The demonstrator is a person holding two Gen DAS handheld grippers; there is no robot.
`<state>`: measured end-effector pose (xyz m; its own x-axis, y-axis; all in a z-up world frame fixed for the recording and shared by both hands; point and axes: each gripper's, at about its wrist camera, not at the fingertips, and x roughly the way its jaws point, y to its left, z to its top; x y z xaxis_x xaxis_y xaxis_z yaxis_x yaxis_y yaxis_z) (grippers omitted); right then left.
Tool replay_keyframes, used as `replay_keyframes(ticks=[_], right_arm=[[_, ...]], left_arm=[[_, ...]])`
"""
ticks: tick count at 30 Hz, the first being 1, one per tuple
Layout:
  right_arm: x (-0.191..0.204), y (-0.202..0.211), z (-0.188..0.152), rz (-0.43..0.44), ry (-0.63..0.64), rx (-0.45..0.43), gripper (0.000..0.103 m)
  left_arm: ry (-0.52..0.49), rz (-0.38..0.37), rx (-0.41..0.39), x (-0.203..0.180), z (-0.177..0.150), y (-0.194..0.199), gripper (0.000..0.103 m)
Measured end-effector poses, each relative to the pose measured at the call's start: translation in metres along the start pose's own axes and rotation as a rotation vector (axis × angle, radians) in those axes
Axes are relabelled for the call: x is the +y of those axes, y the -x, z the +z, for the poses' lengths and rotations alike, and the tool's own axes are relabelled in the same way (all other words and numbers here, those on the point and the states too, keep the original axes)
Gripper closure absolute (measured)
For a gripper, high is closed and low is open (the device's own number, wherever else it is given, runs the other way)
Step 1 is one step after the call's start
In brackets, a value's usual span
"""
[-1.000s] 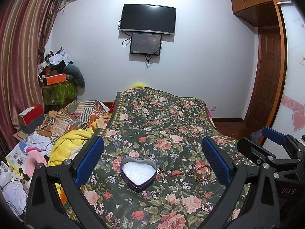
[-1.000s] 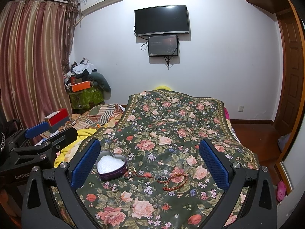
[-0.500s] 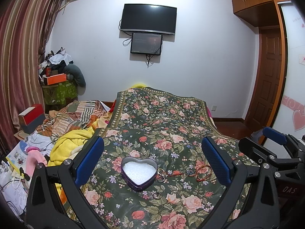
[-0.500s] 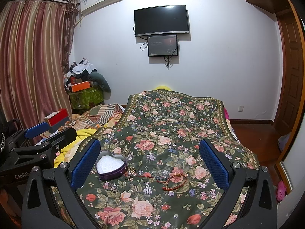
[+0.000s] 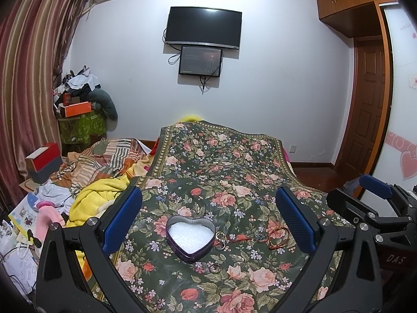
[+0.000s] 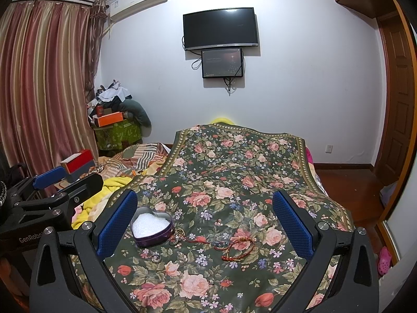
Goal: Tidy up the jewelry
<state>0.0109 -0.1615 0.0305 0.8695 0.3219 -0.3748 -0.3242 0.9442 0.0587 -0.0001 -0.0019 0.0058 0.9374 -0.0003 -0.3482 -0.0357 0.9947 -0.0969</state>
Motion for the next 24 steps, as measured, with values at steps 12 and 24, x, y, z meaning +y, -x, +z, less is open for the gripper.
replay_keyframes(ticks=[12, 24], right_arm=[[-0.007, -0.001, -0.001, -0.016, 0.0, 0.011, 0.0], [-0.045, -0.027, -0.024, -0.123, -0.049, 0.16, 0.0]], left_arm=[[0.003, 0.013, 0.001, 0.001, 0.005, 0.004, 0.0], [-0.02, 0.037, 0.156, 0.005, -0.017, -0.039, 0.0]])
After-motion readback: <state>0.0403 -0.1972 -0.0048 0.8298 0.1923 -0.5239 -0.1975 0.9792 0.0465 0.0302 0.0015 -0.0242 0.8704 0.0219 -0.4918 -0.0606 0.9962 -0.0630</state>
